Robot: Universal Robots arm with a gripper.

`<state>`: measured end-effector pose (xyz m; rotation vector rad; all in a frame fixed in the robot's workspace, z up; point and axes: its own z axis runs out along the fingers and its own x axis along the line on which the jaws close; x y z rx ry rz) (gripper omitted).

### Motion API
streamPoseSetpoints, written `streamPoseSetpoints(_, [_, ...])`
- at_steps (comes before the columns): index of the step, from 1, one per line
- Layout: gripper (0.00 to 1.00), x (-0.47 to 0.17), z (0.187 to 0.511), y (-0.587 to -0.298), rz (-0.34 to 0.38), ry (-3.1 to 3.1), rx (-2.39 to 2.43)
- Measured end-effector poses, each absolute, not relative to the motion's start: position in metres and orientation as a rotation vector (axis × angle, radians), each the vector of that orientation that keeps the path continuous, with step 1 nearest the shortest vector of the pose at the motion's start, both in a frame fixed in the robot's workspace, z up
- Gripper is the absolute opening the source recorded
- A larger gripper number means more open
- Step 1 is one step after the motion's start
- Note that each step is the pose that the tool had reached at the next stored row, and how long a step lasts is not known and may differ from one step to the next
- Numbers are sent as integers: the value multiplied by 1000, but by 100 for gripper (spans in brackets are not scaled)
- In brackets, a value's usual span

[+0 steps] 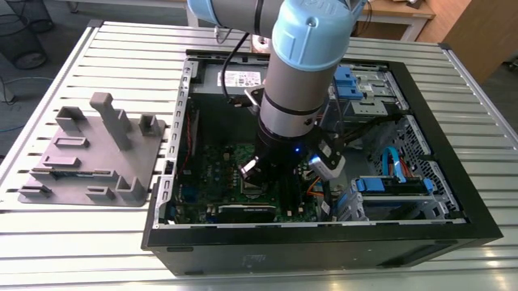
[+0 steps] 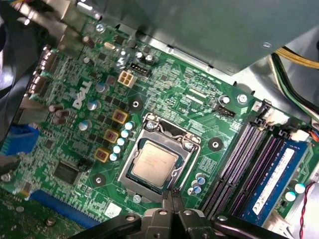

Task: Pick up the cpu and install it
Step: 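Install the first cpu locking lever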

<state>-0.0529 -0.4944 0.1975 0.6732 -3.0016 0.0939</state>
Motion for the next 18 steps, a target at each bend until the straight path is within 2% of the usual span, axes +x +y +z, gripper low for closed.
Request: streamPoseSetpoints(18, [11,-49,194,-496,90,-3031,506])
